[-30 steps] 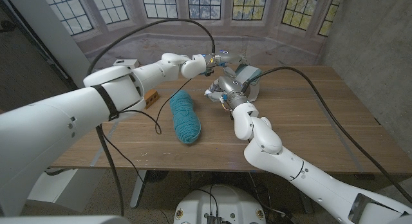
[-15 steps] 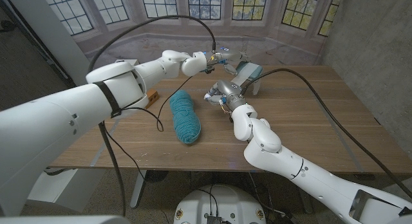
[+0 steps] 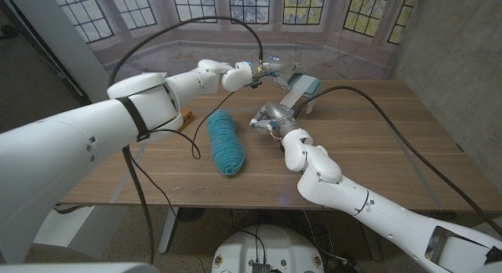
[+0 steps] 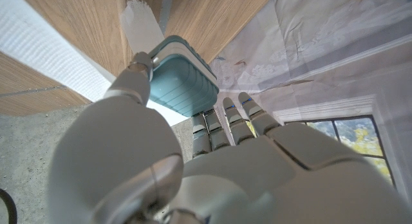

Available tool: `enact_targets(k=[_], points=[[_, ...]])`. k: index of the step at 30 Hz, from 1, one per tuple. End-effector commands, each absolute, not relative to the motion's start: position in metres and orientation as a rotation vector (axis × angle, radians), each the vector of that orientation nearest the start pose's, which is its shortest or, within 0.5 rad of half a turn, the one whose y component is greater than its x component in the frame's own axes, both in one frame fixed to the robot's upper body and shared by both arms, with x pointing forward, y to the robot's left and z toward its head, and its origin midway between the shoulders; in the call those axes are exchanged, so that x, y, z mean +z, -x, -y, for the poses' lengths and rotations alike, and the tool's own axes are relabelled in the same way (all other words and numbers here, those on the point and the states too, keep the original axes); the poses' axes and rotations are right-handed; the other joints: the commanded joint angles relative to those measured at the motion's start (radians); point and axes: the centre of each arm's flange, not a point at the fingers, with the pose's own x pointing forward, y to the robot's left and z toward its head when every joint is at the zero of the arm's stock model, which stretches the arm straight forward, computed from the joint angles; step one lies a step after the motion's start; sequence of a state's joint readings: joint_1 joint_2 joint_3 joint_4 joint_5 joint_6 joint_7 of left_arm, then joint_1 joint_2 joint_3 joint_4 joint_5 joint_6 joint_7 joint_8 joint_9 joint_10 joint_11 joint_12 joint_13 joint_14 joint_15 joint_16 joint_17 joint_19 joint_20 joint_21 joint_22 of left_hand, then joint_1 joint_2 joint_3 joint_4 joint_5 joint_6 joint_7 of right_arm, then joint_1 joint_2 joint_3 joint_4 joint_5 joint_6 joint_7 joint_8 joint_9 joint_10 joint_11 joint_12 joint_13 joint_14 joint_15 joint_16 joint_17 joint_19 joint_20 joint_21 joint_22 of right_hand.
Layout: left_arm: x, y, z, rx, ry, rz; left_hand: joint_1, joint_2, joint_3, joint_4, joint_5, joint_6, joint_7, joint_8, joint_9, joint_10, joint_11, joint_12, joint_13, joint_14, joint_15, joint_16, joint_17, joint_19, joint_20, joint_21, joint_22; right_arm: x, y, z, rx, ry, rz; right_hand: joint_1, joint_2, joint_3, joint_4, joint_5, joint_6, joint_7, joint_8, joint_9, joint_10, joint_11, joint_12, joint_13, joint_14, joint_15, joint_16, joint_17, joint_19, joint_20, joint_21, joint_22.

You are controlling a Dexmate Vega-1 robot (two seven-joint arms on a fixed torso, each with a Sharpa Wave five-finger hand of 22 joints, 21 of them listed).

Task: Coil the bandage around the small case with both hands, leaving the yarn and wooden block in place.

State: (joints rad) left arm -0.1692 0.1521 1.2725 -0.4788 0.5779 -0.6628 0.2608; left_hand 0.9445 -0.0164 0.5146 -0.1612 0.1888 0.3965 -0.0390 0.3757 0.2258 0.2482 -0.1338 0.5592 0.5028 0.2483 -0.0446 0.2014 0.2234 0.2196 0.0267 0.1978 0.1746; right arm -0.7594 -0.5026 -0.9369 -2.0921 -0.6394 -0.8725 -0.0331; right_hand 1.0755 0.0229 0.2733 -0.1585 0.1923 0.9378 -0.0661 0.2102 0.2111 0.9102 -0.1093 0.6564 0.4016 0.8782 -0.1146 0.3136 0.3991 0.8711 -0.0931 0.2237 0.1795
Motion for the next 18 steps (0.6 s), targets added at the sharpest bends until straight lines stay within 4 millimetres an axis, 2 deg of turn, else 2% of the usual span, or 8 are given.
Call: enact_targets(k=[1, 18], points=[[0.180, -0.670, -0.022, -0.388, -1.698, 1.167, 0.003, 0.010, 0.015, 0.007, 0.004, 0.006, 0.001, 0.196, 0.002, 0.000, 0.006, 0.004, 0.005, 0.004, 0.005, -0.002, 0.002, -0.006, 0.001, 0.001, 0.003, -0.023, -0.539, 0.050, -0.011, 1.205, 0.475, 0.011, -0.002, 0.004, -0.002, 0.003, 0.001, -0.003, -0.003, 0.003, 0.001, -0.004, 0.000, 0.002, 0.010, -0.107, -0.002, 0.003, 0.002, -0.002, 0.002, 0.003], [0.187, -0.670, -0.025, -0.371, -1.704, 1.165, 0.002, 0.011, 0.015, 0.007, 0.004, 0.004, 0.003, 0.196, 0.002, -0.002, 0.008, 0.003, 0.005, 0.003, 0.006, -0.002, 0.002, -0.007, 0.002, 0.001, 0.003, -0.032, -0.565, 0.052, -0.020, 1.212, 0.427, 0.013, -0.003, 0.004, 0.000, 0.004, -0.001, -0.007, -0.004, 0.003, 0.003, -0.006, 0.001, 0.005, 0.012, -0.107, -0.006, 0.005, 0.001, -0.004, 0.001, 0.002]])
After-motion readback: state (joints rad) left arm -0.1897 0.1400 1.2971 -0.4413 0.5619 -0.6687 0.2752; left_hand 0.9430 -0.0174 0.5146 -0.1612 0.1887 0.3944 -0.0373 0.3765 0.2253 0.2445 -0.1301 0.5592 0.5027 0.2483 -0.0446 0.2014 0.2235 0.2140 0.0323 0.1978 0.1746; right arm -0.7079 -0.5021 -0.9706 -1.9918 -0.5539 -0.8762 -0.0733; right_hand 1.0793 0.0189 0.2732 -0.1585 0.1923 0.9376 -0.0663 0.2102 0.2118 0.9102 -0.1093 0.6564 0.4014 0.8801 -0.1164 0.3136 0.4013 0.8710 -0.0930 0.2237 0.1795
